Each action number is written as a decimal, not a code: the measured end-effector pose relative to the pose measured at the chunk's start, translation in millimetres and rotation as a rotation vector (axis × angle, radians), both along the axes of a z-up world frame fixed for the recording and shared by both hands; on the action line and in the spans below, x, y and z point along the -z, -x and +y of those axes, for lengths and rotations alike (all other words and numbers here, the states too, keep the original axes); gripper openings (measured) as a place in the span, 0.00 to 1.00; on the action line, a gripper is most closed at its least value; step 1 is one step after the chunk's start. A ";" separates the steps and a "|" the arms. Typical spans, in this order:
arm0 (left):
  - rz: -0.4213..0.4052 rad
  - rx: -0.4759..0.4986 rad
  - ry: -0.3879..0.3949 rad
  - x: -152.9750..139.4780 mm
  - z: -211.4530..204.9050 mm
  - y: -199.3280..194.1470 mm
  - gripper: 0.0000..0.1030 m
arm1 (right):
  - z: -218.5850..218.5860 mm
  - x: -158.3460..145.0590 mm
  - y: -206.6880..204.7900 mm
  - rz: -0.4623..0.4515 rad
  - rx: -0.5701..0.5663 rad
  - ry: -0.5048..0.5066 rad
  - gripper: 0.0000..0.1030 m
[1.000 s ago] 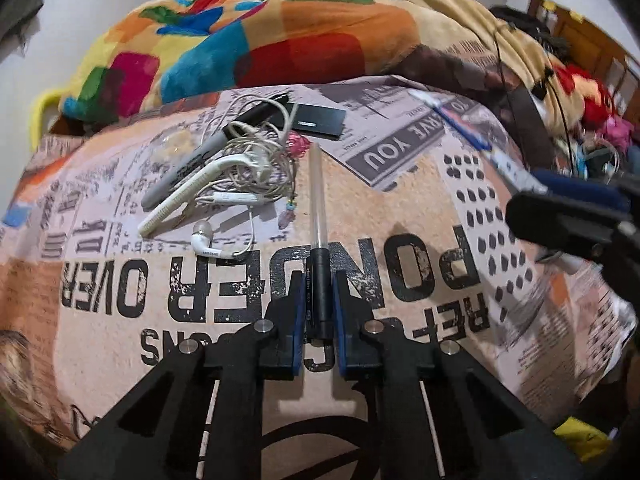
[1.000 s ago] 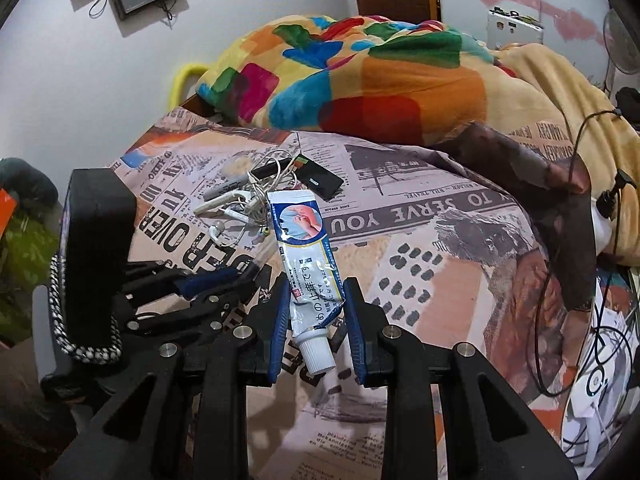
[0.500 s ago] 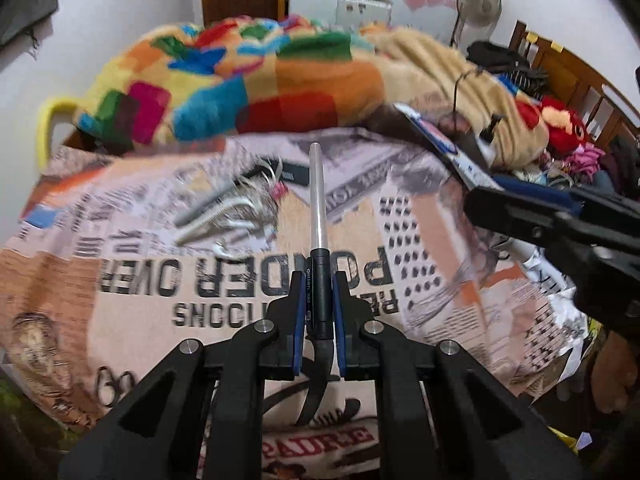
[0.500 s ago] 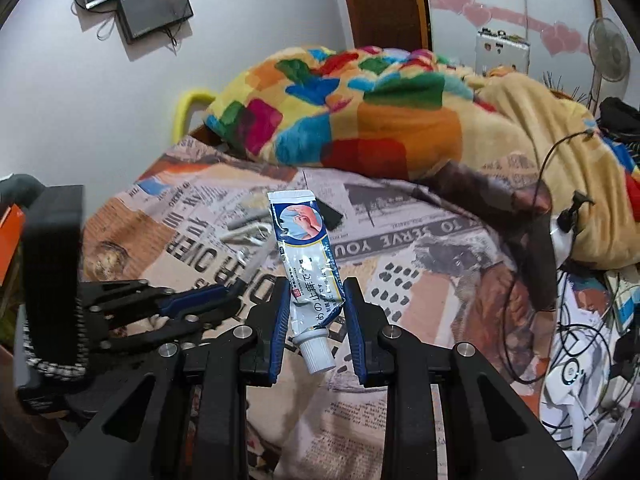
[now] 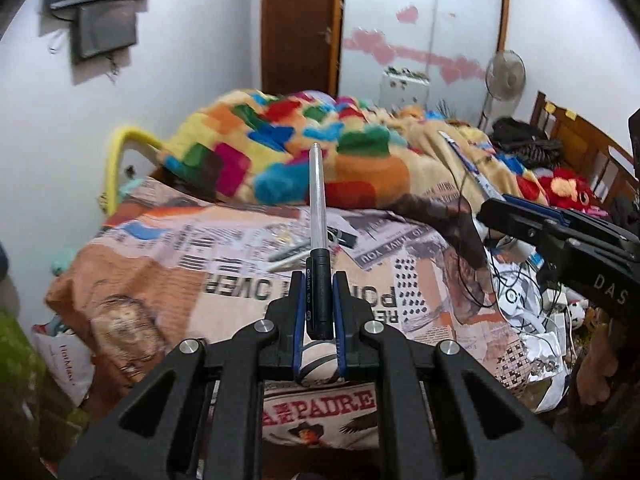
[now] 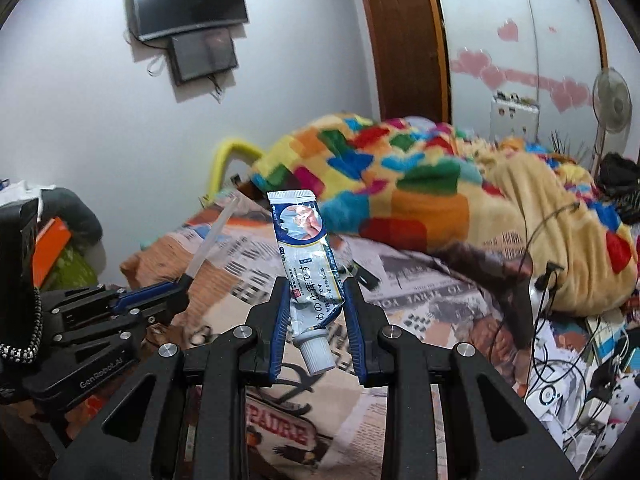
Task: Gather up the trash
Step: 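Carry the toothpaste tube and white stick over the white floor bin, then open both tools to drop the toothpaste tube and stick into the bin, then lift both open tools away from the bin, then move both open tools back over the items on the bed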
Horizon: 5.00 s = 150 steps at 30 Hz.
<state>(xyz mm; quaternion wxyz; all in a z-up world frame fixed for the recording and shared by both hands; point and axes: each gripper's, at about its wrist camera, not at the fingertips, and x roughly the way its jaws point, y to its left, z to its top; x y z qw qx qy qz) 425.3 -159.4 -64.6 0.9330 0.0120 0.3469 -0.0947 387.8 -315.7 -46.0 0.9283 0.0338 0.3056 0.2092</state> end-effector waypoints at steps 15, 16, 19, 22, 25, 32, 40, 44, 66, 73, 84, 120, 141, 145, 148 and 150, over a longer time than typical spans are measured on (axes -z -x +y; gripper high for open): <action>-0.107 -0.264 0.031 -44.3 117.0 134.3 0.11 | 79.2 -41.1 68.0 -0.100 -0.202 -0.038 0.24; -0.111 -0.286 0.034 -44.2 128.2 144.5 0.11 | 89.2 -41.9 73.0 -0.102 -0.224 -0.034 0.24; -0.112 -0.345 0.042 -41.4 157.2 170.0 0.11 | 114.1 -42.9 86.7 -0.106 -0.281 -0.025 0.24; -0.112 -0.400 0.046 -37.9 184.3 192.4 0.11 | 143.8 -42.7 102.6 -0.106 -0.341 -0.013 0.24; -0.107 -0.460 0.058 -31.4 212.6 215.6 0.11 | 168.7 -39.8 114.2 -0.095 -0.395 -0.005 0.24; -0.046 -0.590 0.097 1.1 274.3 258.2 0.11 | 226.8 -20.7 137.5 -0.038 -0.515 0.027 0.24; 0.104 -0.687 0.150 61.5 328.4 279.2 0.11 | 294.9 32.4 157.2 0.088 -0.638 0.120 0.24; 0.177 -0.726 0.176 95.7 348.2 281.0 0.11 | 323.5 67.7 164.3 0.149 -0.677 0.193 0.24; 0.647 -0.732 0.428 293.1 382.8 257.4 0.11 | 419.1 246.2 151.3 0.637 -0.793 0.480 0.24; 0.669 -0.738 0.484 304.2 392.9 247.4 0.11 | 437.5 257.3 143.8 0.678 -0.799 0.478 0.24; 0.647 -0.766 0.413 286.4 398.6 240.6 0.32 | 428.9 250.3 140.9 0.681 -0.810 0.478 0.36; 0.053 -0.592 0.112 14.2 248.0 214.6 0.32 | 222.8 18.6 116.9 0.086 -0.571 0.158 0.36; -0.019 -0.326 0.065 -32.9 95.3 89.2 0.46 | 64.8 -15.4 36.9 -0.028 -0.209 0.078 0.47; 0.003 -0.286 0.075 -24.8 79.6 57.1 0.47 | 46.8 -7.7 14.2 -0.022 -0.143 0.091 0.49; 0.026 -0.254 0.084 -14.1 70.3 31.5 0.47 | 34.1 1.0 -4.2 0.003 -0.111 0.087 0.49; 0.041 -0.236 0.085 -6.6 64.2 13.8 0.47 | 28.7 8.6 -17.6 0.019 -0.094 0.090 0.49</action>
